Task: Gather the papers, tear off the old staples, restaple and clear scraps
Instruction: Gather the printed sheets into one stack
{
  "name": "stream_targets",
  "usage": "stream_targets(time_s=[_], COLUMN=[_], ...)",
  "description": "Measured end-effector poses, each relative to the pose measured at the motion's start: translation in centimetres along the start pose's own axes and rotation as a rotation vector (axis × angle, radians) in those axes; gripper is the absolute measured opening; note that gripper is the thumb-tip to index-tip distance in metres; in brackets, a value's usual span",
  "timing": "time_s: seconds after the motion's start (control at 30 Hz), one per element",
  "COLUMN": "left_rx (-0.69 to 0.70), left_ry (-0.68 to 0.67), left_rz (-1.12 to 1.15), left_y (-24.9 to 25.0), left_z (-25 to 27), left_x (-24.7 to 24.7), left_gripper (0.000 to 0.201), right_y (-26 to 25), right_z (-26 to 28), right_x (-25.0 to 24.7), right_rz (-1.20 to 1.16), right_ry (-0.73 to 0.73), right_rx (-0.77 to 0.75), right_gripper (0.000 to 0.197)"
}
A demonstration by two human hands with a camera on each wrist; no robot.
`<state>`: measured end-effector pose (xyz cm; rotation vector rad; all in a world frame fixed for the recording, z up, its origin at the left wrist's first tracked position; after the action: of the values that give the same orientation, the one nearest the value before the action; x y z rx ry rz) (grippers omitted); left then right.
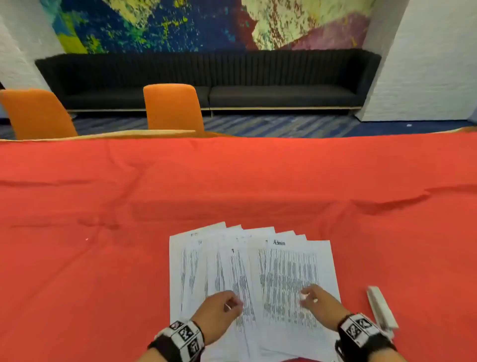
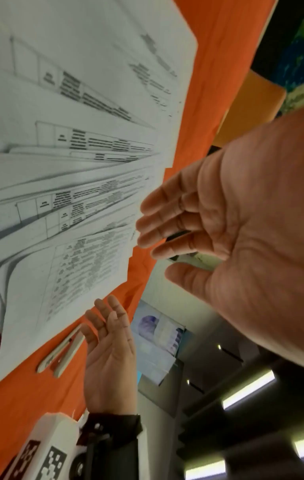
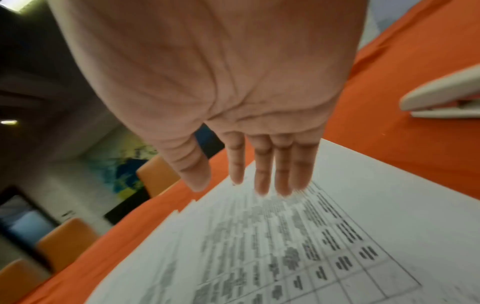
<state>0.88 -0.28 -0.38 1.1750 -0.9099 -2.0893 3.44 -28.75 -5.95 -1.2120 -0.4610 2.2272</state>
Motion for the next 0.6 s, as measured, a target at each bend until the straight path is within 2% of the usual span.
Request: stream_targets(time_s=[0.07, 0.13, 0.2, 0.27, 0.33, 0.43, 0.5, 0.6], left_rx=[-0.033, -0.092, -0.147, -0.189, -0.226, -0.273, -0.321, -0.319], left_ry=[0.035, 0.047, 0.032, 0.020, 0.032, 0.094, 0.133, 0.168], left_rz=[0.018, 0.053, 0.115, 0.144, 0.164, 0.242, 0.326, 0.400], left_y=[-0.4, -1.0, -1.6, -1.9, -2.0, -2.1, -2.0, -1.1], left_z=[-2.4, -4.6, -5.9, -6.7, -7.5, -8.4, -8.9, -9.1], left_x=[0.6, 1.6, 3.3, 4.5, 5.3, 6.3, 6.8, 7.0], left_gripper=[0.006, 0.008, 0.009, 0.022, 0.038, 0.049, 0.043, 0.026], right_y=[1.2, 2.1, 3.0, 3.8, 4.4, 5.3, 5.6, 6.0], right_z=[-1.9, -2.4, -2.5, -2.9, -3.5, -3.6, -3.0, -2.2], right_x=[-0.2, -0.3, 0.3, 0.8, 1.0, 1.4, 1.6, 1.8], right_rz=[0.035, 0.036, 0.010, -0.051, -0.069, -0.050, -0.080, -0.155], right_ry=[0.168, 0.281, 0.294, 0.321, 0.374, 0.366, 0.356, 0.355], right_rx=[0.179, 0.364, 0.478, 0.529, 0.546, 0.466, 0.389, 0.297], right_gripper=[0.050, 0.068, 0.079, 0.085, 0.080, 0.044, 0.033, 0.033])
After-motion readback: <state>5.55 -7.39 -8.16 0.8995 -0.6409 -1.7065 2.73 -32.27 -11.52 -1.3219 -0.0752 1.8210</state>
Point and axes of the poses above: each hand's wrist, its own z-axis away from the middle knuckle, its own x-axis out of the palm, y = z × x, the point moved 1 cm from there along -z, towards the middle knuckle, and after that the axes turned 5 degrees about z, right-handed, at the moved point
